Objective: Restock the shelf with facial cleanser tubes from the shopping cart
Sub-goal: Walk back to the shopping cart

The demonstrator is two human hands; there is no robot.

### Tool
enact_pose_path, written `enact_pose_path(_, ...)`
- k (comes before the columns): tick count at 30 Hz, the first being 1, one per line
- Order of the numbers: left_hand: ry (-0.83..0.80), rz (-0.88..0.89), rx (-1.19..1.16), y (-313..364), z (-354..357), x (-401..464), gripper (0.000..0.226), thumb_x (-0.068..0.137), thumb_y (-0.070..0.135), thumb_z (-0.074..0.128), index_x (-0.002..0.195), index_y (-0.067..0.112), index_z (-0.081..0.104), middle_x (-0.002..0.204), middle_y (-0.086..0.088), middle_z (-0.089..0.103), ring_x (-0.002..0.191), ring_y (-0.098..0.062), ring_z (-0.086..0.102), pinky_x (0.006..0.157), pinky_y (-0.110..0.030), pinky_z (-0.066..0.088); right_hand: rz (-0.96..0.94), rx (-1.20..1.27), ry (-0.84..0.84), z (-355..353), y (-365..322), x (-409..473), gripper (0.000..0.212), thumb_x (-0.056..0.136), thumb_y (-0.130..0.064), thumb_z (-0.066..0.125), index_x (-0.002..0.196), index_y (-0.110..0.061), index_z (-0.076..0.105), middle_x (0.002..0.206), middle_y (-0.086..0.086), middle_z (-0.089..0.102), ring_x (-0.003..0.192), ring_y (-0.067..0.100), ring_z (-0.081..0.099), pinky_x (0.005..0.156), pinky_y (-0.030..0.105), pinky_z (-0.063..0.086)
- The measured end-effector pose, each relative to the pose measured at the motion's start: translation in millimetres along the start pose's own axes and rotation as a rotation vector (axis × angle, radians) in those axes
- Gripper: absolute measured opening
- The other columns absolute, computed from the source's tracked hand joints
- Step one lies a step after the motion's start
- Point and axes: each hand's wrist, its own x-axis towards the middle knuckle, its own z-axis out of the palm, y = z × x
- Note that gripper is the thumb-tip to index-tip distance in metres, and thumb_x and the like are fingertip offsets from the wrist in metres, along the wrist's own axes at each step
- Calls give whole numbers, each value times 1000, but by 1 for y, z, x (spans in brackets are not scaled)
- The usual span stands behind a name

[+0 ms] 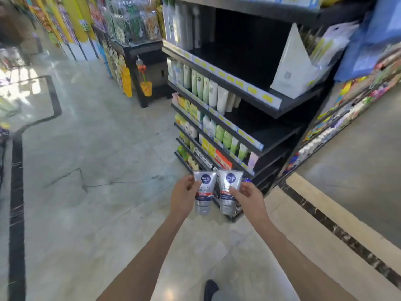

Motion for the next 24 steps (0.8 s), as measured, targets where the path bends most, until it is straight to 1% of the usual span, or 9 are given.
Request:
enact_pose_path(3, 4, -16, -17, 7, 6, 43, 7, 98, 21, 66, 99, 28, 68, 95, 6, 77, 87, -12, 74, 84, -45, 61, 8, 4, -5, 7, -12, 44, 23, 87, -21, 81, 106, -14, 68, 97, -2, 74, 91, 13, 70, 79, 31, 55)
enact_pose_path(6, -10, -45, -18, 12, 11, 85, 7, 98, 19, 66, 104, 21, 69, 96, 4, 77, 87, -13, 73, 86, -45, 61, 4, 4, -3, 14, -21, 83, 25, 89, -22, 79, 109, -13, 69, 99, -1, 74, 93, 16, 71, 84, 33, 58)
enact_pose_path(10, -52, -42, -2, 11, 20, 145, 20, 94, 35, 69, 107, 19, 69, 97, 2, 77, 91, -19, 73, 86, -49, 59, 15, 19, 40, 24, -30, 134, 24, 91, -22, 77, 110, -10, 68, 96, -3, 73, 89, 13, 69, 79, 22, 56)
enact_pose_path(11, -67, -36, 12, 12, 22, 160, 22, 94, 38, 69, 107, 21, 70, 98, 4, 77, 92, -18, 73, 85, -44, 60, 17, 4, 57, 27, -32, 146, 25, 91, -23, 77, 110, -10, 68, 97, -4, 72, 89, 11, 68, 80, 23, 56)
enact_pose_path(13, -111, -38, 7, 16, 26, 192, 17, 97, 31, 68, 108, 19, 69, 98, 5, 75, 93, -17, 73, 81, -32, 60, 35, 2, 87, 35, -33, 172, 25, 90, -27, 78, 109, -13, 67, 98, -3, 72, 93, 13, 69, 87, 33, 57)
enact_pose_path(17, -203, -21, 13, 15, 33, 255, 11, 97, 30, 68, 106, 23, 67, 102, 4, 75, 94, -15, 72, 85, -38, 60, 65, 45, 168, 51, -42, 218, 26, 91, -30, 76, 111, -15, 68, 104, -2, 74, 97, 15, 70, 89, 35, 56)
enact_pose_path(19, -254, 0, 34, 14, 35, 287, 12, 98, 29, 68, 108, 23, 67, 102, 4, 75, 93, -12, 72, 81, -30, 59, 77, 129, 228, 59, -49, 242, 15, 93, -29, 75, 103, -21, 68, 105, 0, 75, 97, 17, 71, 89, 37, 57)
enact_pose_path(22, -345, 51, 101, 17, 37, 330, 17, 99, 33, 66, 109, 21, 66, 99, 6, 74, 84, 1, 69, 71, -14, 50, 101, 245, 395, 70, -62, 276, 14, 92, -25, 77, 100, -22, 66, 100, 1, 75, 94, 19, 71, 88, 39, 59)
enact_pose_path(24, -391, 66, 114, 17, 37, 355, 16, 99, 38, 65, 107, 24, 65, 94, 14, 72, 78, 9, 66, 68, -10, 49, 113, 324, 494, 75, -71, 299, 14, 90, -21, 78, 97, -20, 66, 92, 0, 73, 87, 18, 69, 87, 38, 59)
